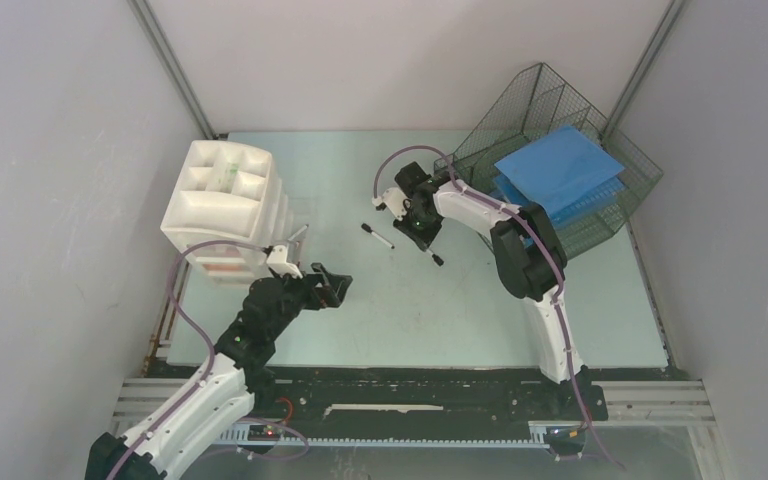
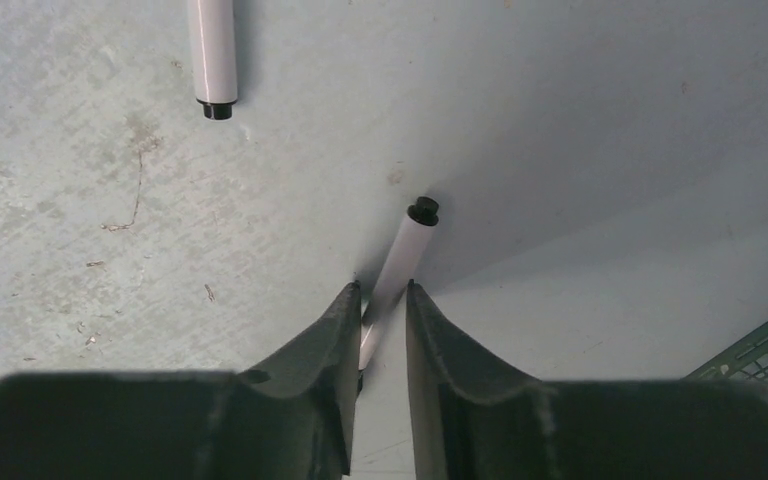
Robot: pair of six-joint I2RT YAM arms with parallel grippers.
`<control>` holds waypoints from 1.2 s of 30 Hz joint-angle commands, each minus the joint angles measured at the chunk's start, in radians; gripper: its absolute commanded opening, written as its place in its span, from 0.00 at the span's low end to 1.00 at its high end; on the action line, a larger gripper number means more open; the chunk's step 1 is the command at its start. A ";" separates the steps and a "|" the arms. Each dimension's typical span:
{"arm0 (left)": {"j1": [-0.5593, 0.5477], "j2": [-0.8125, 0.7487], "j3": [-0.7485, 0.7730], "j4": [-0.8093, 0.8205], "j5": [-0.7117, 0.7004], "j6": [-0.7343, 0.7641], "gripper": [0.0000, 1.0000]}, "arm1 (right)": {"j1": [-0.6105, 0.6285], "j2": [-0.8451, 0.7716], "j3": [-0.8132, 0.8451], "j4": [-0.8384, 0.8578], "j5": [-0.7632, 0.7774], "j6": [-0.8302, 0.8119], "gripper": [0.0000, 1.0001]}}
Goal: Organize the desk
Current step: Pick up the stationery from the center of the board.
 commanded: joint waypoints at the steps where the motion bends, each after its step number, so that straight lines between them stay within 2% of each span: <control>1: 0.005 0.006 -0.008 0.056 0.043 -0.029 1.00 | 0.006 0.031 0.014 0.020 0.037 0.015 0.25; 7: 0.005 0.016 -0.035 0.123 0.097 -0.087 1.00 | 0.002 0.029 -0.001 0.021 0.029 0.027 0.04; 10: 0.005 0.025 -0.054 0.183 0.144 -0.120 1.00 | -0.007 0.003 -0.005 0.010 -0.011 0.029 0.00; 13: 0.005 0.043 -0.072 0.267 0.211 -0.148 1.00 | -0.027 -0.054 -0.017 -0.010 -0.090 0.030 0.00; 19: -0.005 0.089 -0.093 0.482 0.329 -0.214 1.00 | -0.101 -0.221 -0.024 -0.097 -0.450 0.026 0.00; 26: -0.117 0.086 -0.069 0.644 0.316 -0.203 1.00 | -0.165 -0.468 -0.155 -0.113 -0.836 0.017 0.00; 31: -0.234 0.103 -0.038 0.746 0.228 -0.134 1.00 | -0.218 -0.684 -0.335 0.025 -1.097 0.048 0.00; 36: -0.300 0.174 0.007 0.849 0.196 -0.092 1.00 | -0.263 -0.797 -0.495 0.259 -1.301 0.211 0.00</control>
